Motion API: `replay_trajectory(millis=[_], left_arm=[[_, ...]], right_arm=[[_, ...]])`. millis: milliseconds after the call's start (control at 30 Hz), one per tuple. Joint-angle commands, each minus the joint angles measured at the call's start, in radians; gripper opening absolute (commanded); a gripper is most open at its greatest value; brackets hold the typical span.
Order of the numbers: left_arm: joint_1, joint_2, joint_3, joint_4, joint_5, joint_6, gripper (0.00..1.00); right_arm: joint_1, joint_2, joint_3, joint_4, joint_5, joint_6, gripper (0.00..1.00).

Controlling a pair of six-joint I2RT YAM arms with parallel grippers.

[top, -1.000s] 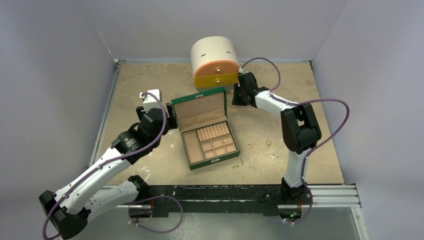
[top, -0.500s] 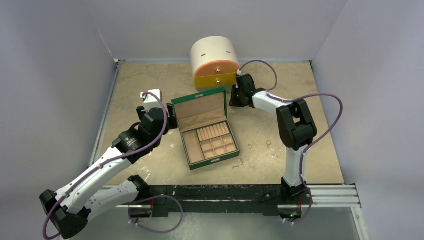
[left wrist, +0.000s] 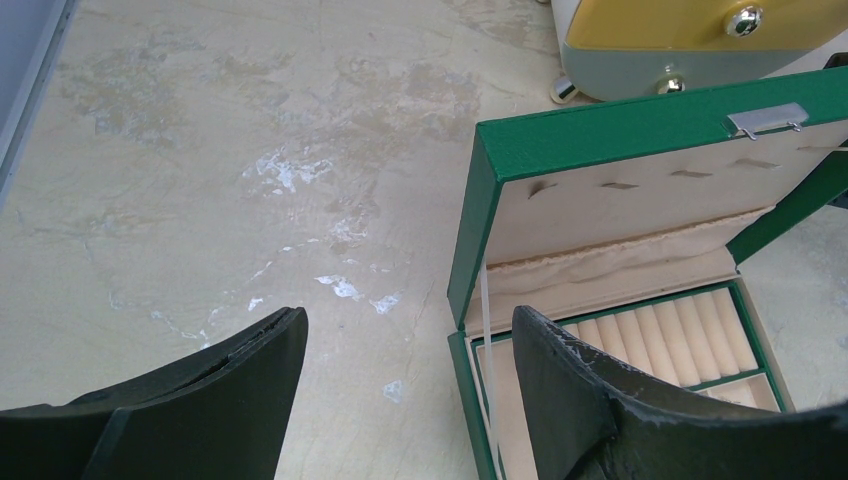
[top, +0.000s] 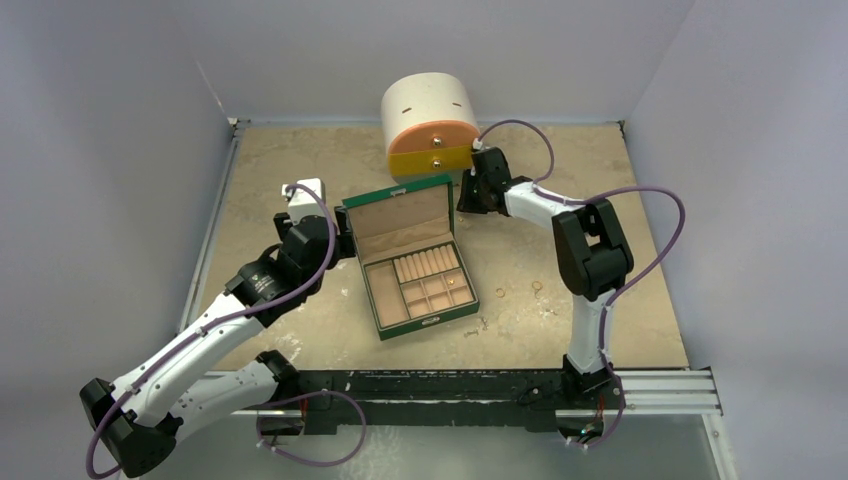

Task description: Organize the mixed jewelry

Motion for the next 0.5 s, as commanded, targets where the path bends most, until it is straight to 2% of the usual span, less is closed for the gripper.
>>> replay_trajectory(millis=[0, 467], left_arm=[[0.006, -0.003, 0.005, 0.037, -0.017, 0.022, 0.74], [0.005, -0.004, 0.005, 0.037, -0.01, 0.023, 0.74]], right_arm=[[0.011, -0.013, 0.027, 0.037, -0.013, 0.001, 0.27], [0.031, -0.005, 0.013, 0.039, 0.005, 0.004, 0.26]])
